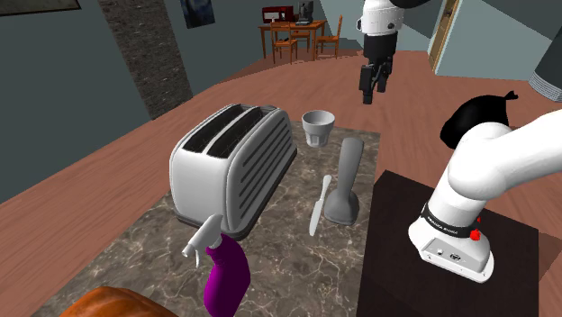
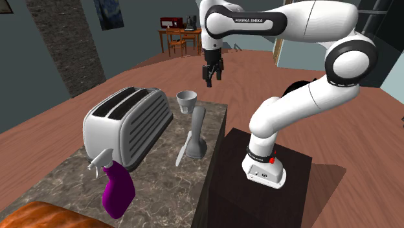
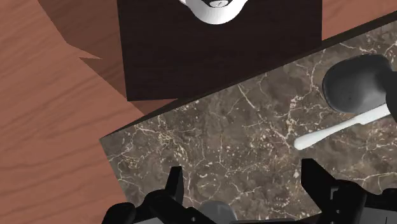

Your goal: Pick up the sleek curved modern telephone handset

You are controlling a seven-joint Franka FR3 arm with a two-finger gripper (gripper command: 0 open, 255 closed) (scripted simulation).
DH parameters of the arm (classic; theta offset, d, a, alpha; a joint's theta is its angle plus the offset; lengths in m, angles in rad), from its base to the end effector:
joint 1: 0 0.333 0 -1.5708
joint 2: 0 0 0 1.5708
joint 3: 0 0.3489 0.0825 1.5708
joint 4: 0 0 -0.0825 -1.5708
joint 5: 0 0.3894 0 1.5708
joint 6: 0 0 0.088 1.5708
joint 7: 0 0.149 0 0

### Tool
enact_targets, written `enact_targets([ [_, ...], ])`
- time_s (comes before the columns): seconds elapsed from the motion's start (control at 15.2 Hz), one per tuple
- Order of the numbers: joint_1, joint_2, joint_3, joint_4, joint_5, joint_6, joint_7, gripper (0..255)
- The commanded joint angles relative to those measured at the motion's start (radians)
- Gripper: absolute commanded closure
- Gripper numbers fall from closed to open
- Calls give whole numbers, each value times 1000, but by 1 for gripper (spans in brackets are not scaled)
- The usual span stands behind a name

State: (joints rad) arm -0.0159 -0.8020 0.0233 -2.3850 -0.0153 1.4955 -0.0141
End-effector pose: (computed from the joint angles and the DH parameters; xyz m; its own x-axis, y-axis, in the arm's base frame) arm 0.2716 0.0015 0.5565 0.9961 0.0118 -0.0879 0.0145 -0.9994 0.0308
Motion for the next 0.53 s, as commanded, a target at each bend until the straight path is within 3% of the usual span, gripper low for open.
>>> enact_targets([
  [0.0, 0, 0, 0, 0, 0, 0, 0, 0],
  [0.46, -46, -180, 104, -157, 289, 47, 395, 0],
])
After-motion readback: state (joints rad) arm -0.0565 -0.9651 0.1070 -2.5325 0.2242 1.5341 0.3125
